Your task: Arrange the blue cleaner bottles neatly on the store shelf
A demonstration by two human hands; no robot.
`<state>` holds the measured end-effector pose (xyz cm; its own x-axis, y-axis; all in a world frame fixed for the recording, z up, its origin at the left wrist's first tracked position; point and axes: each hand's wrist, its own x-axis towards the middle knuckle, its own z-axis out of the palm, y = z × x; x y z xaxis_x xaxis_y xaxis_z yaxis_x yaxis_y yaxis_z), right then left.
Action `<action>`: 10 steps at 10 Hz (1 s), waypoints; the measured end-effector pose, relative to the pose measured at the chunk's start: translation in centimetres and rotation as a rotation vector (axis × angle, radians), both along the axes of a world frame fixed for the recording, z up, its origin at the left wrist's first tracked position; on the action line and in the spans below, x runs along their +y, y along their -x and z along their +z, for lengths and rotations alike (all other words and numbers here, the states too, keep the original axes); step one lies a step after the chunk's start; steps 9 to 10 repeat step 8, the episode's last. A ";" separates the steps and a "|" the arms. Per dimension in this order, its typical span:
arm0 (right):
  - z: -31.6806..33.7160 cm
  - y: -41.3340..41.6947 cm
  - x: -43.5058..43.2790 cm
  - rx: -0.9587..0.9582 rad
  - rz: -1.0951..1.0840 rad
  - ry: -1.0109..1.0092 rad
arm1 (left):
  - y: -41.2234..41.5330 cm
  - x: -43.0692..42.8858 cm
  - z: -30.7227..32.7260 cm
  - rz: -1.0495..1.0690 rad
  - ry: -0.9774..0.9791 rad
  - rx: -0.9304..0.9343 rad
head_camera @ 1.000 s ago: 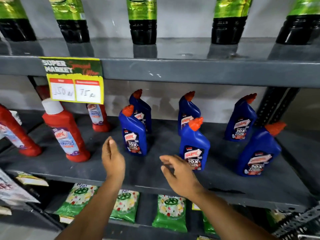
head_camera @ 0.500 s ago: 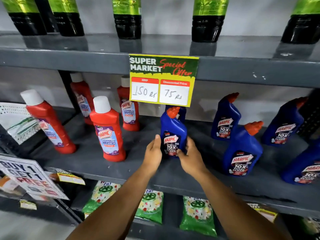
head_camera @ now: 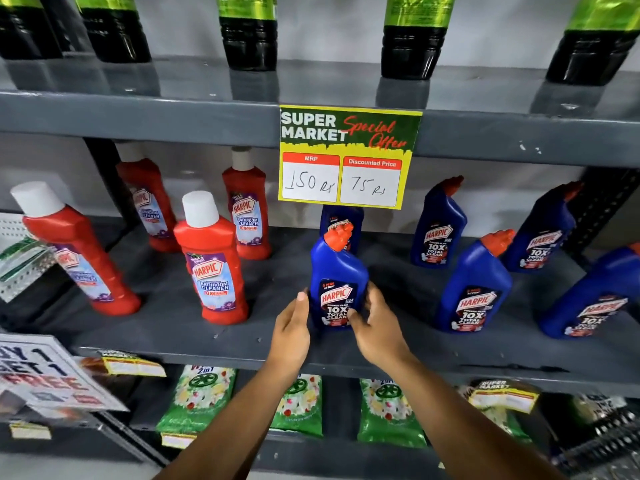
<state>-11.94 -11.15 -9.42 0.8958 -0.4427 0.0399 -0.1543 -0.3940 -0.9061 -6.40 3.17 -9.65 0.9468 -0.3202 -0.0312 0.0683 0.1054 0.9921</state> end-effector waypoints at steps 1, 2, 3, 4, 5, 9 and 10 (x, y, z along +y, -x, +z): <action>0.3 0.2 0.2 0.006 0.003 0.010 | 0.2 0.0 0.4 -0.009 -0.003 -0.004; 0.3 0.1 0.2 0.017 0.002 0.019 | 0.3 0.0 0.4 -0.003 0.007 0.002; 0.2 0.1 0.2 0.022 -0.001 0.008 | 0.4 0.0 0.3 0.002 0.035 0.014; 0.3 0.0 0.3 0.018 0.001 -0.001 | 0.5 -0.1 0.4 0.004 0.032 0.006; 0.4 0.3 0.3 0.025 0.003 0.001 | 0.7 -0.2 0.6 0.027 0.038 0.015; 1.4 2.0 -0.4 0.118 0.148 0.076 | 2.1 -1.4 1.7 0.120 0.060 0.016; 1.4 2.0 -0.4 0.118 0.148 0.076 | 2.1 -1.4 1.7 0.120 0.060 0.016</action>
